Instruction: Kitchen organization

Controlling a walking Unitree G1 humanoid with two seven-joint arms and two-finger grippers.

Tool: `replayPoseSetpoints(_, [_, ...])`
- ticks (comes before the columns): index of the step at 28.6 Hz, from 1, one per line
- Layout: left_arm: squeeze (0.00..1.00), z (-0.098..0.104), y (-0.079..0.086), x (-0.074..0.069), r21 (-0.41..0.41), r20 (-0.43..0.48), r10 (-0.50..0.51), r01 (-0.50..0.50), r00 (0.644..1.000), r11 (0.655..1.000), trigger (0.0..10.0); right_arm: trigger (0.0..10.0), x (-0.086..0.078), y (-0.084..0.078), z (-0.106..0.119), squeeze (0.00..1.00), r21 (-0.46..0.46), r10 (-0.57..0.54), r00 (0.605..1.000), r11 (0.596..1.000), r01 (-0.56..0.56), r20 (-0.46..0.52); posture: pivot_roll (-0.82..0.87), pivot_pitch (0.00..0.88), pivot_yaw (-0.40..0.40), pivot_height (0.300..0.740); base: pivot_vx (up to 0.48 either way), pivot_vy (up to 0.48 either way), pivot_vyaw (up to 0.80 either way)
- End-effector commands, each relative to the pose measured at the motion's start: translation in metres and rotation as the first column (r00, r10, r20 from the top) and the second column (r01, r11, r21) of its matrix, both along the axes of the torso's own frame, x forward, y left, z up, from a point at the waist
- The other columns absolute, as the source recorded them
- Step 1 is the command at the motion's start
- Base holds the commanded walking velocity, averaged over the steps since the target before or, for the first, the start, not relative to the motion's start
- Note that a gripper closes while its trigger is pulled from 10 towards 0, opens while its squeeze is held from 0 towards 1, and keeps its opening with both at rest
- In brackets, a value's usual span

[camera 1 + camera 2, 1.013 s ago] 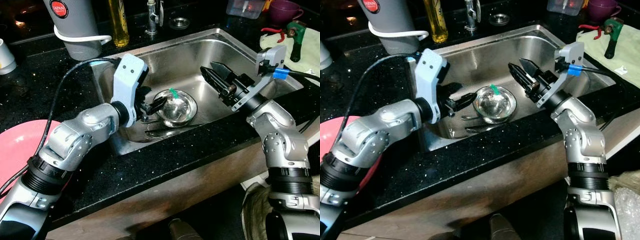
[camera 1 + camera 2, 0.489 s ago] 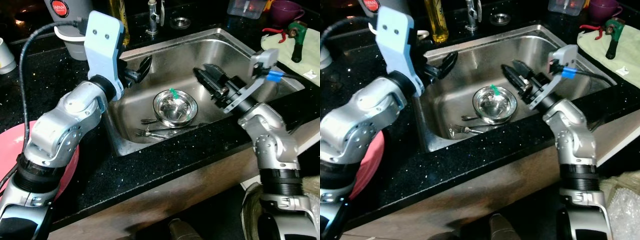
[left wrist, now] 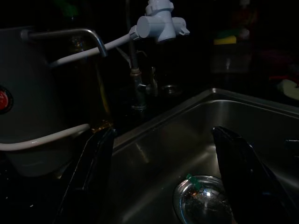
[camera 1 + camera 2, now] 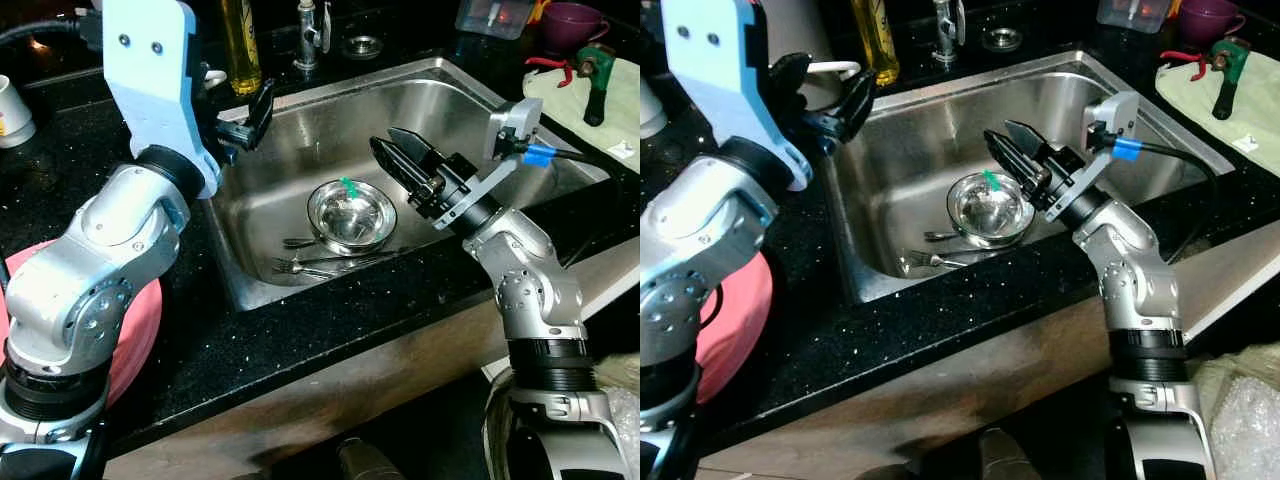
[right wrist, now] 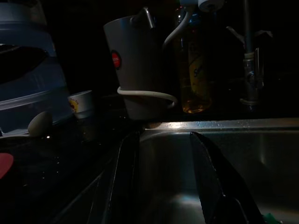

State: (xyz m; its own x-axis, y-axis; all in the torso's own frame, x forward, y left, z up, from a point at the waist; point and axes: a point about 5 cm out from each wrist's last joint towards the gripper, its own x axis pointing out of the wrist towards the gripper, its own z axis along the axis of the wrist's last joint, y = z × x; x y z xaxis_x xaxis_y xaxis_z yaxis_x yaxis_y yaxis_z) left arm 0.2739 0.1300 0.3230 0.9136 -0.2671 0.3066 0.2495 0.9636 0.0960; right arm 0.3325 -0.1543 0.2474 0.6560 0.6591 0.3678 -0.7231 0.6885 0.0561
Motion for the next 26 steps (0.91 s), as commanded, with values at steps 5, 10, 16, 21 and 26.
replayPoseSetpoints(5, [0.00,0.008,0.000,-0.003,-0.011,0.021,0.003,-0.003,1.000,1.000,10.0,10.0,0.001,0.003,0.001,0.00,0.013,0.022,1.000,1.000,-0.023,0.003,0.10,0.120,0.004,0.740,0.000,0.000,0.00])
replayPoseSetpoints(10, [0.00,0.019,0.001,-0.005,-0.009,0.058,0.012,-0.011,0.998,1.000,10.0,10.0,0.000,0.003,0.001,0.00,0.014,0.025,1.000,1.000,-0.025,0.005,0.10,0.116,0.005,0.740,0.000,0.000,0.00])
replayPoseSetpoints(16, [0.00,0.032,0.000,-0.008,-0.006,0.095,0.007,-0.006,0.995,1.000,10.0,10.0,0.000,0.004,0.001,0.00,0.014,0.030,1.000,0.999,-0.030,0.004,0.09,0.112,0.006,0.740,0.000,0.000,0.00])
replayPoseSetpoints(21, [0.00,0.027,-0.004,-0.009,-0.011,0.075,-0.015,0.016,0.997,1.000,10.0,10.0,0.000,0.004,0.000,0.00,0.012,0.032,0.999,0.999,-0.032,0.004,0.09,0.111,0.005,0.740,0.000,0.000,0.00])
replayPoseSetpoints(26, [0.00,0.023,-0.010,-0.009,-0.011,0.056,-0.034,0.034,0.998,0.999,10.0,10.0,-0.001,0.004,0.000,0.00,0.011,0.034,0.999,0.999,-0.034,0.004,0.09,0.109,0.005,0.740,-0.102,0.000,0.00])
